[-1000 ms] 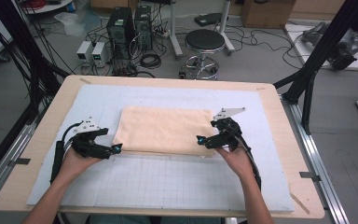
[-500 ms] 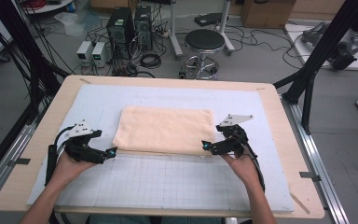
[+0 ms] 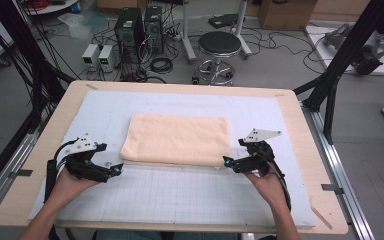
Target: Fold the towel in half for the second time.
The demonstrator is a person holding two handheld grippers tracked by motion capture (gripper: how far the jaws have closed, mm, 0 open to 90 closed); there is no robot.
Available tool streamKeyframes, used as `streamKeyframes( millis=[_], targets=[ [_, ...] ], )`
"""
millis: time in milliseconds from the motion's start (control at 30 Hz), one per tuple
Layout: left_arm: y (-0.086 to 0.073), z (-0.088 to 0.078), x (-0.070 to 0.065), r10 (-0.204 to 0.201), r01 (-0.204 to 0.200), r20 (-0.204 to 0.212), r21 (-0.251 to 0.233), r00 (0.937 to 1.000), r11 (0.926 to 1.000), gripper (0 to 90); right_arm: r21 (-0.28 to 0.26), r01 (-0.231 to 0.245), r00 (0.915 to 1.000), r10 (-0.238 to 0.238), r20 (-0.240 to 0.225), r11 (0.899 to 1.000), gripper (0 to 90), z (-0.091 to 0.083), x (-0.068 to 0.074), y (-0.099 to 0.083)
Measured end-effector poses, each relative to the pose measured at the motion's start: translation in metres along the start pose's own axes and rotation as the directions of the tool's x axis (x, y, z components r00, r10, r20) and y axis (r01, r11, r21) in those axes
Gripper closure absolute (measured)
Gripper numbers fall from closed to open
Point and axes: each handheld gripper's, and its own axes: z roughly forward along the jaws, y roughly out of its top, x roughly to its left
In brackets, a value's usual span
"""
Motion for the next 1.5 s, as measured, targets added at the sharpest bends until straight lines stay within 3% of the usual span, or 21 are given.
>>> streamKeyframes(
  millis=[367,767,1500],
  targets=[
    [-0.007,-0.012,-0.004,0.001,-0.001,0.001,-0.004,1.0,1.0,1.7,-0.027,0.011,0.9998,-0.011,0.014,1.0,12.1,-0.018,0.008,-0.014],
    [-0.014,-0.021,-0.011,-0.005,0.005,-0.004,-0.011,1.0,0.9999,1.7,-0.059,-0.006,0.9997,0.007,0.022,0.998,12.0,-0.035,0.014,-0.028],
    [-0.029,-0.036,-0.018,0.004,-0.004,-0.025,-0.013,0.9997,0.9999,1.7,-0.067,-0.033,0.9988,0.036,0.034,0.997,12.0,-0.05,0.024,-0.051]
  ],
)
